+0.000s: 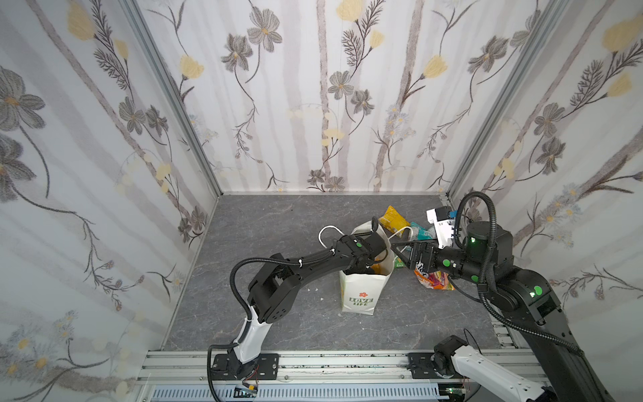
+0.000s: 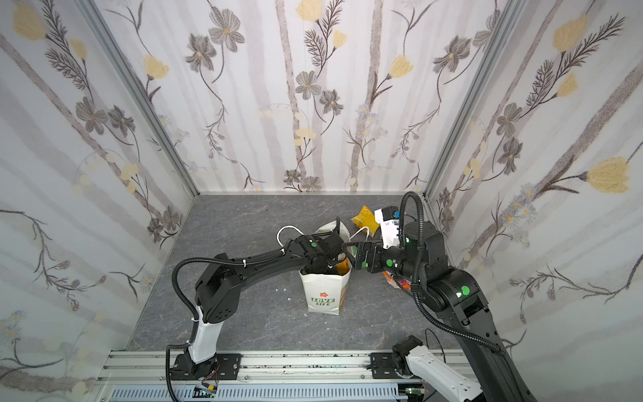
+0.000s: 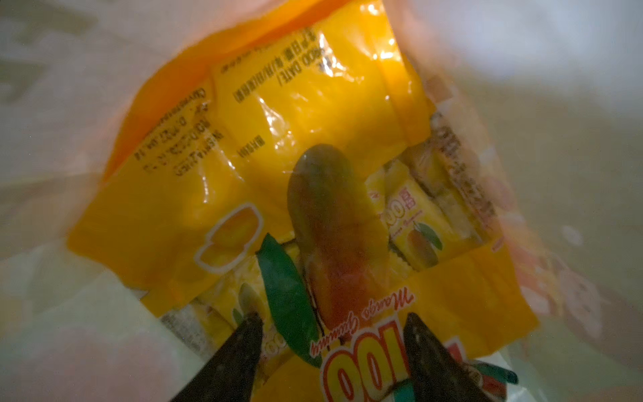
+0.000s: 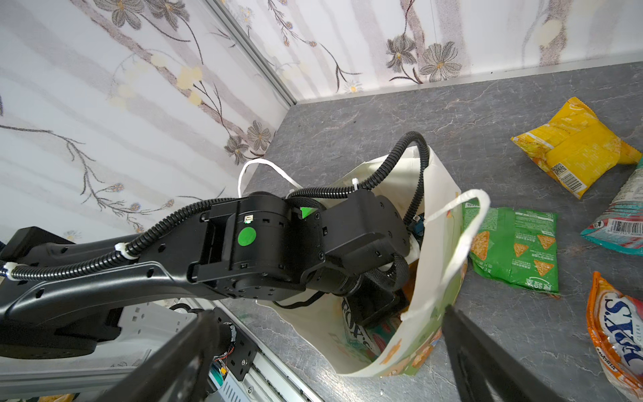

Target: Take the snacks out of the paper bag

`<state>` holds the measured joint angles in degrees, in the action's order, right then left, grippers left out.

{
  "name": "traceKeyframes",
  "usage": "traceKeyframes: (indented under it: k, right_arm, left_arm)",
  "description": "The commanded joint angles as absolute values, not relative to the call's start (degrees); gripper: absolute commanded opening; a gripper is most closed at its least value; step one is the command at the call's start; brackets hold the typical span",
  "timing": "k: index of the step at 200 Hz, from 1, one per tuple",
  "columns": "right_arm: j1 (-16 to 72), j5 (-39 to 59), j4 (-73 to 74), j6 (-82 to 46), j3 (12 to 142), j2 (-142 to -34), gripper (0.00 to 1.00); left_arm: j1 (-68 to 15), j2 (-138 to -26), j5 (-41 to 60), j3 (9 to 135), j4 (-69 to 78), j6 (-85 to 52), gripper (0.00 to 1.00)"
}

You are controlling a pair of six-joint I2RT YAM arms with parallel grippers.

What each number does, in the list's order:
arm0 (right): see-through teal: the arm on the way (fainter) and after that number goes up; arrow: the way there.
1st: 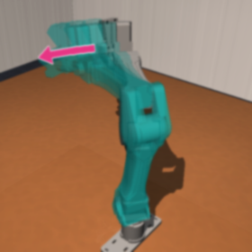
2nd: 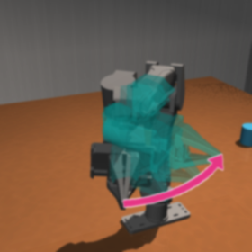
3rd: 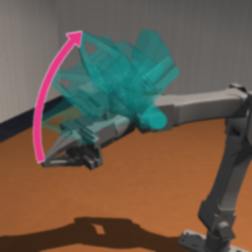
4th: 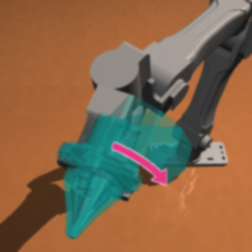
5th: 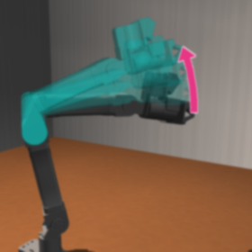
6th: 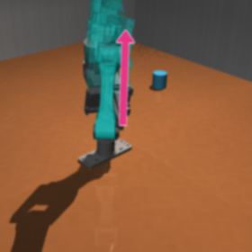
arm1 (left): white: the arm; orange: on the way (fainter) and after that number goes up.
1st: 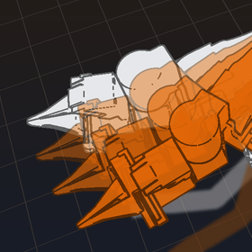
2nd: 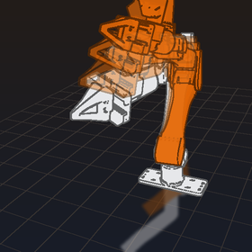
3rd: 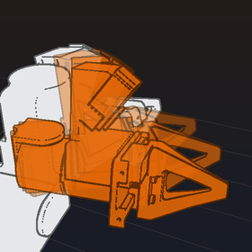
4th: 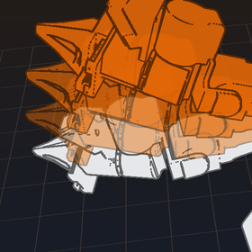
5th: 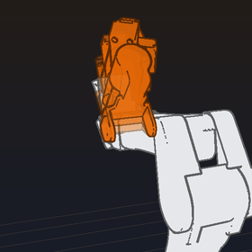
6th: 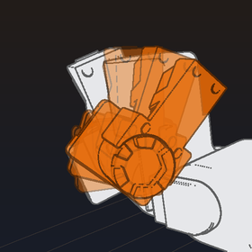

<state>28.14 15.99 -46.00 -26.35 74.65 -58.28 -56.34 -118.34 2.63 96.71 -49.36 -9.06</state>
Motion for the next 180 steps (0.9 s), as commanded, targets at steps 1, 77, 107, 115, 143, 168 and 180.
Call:
traceKeyframes:
  k: [1, 77, 107, 115, 143, 168, 180]
  right_arm:
    - [28.16, 14.86, -45.35, -26.19, 74.53, -58.17, 1.00]
    - [28.19, 14.17, -45.53, -26.54, 73.63, -57.13, 0.99]
    - [28.18, 14.30, -45.10, -26.62, 73.29, -57.14, 1.00]
    - [28.17, 14.33, -45.00, -26.63, 73.09, -57.13, 1.00]
    - [28.18, 14.41, -44.84, -26.72, 72.77, -57.04, 1.00]
    - [28.20, 14.41, -44.68, -26.81, 72.64, -57.21, 1.00]
    - [28.20, 14.41, -44.58, -26.81, 72.63, -57.26, 1.00]
  left_arm:
    - [-56.27, -118.82, 2.81, 96.24, -49.95, -9.62, 0.48]
    - [-56.25, -117.69, 0.66, 94.17, -46.93, -10.45, 0.72]
    - [-56.41, -119.83, -0.14, 93.63, -46.55, -10.55, 0.84]
    - [-56.43, -120.45, -0.66, 93.24, -46.47, -10.55, 0.85]
    - [-56.40, -121.12, -1.16, 91.44, -45.10, -10.70, 0.77]
    - [-56.42, -121.16, -0.21, 91.05, -44.22, -10.90, 0.55]
    - [-56.31, -121.20, 0.08, 91.13, -44.15, -10.90, 0.43]
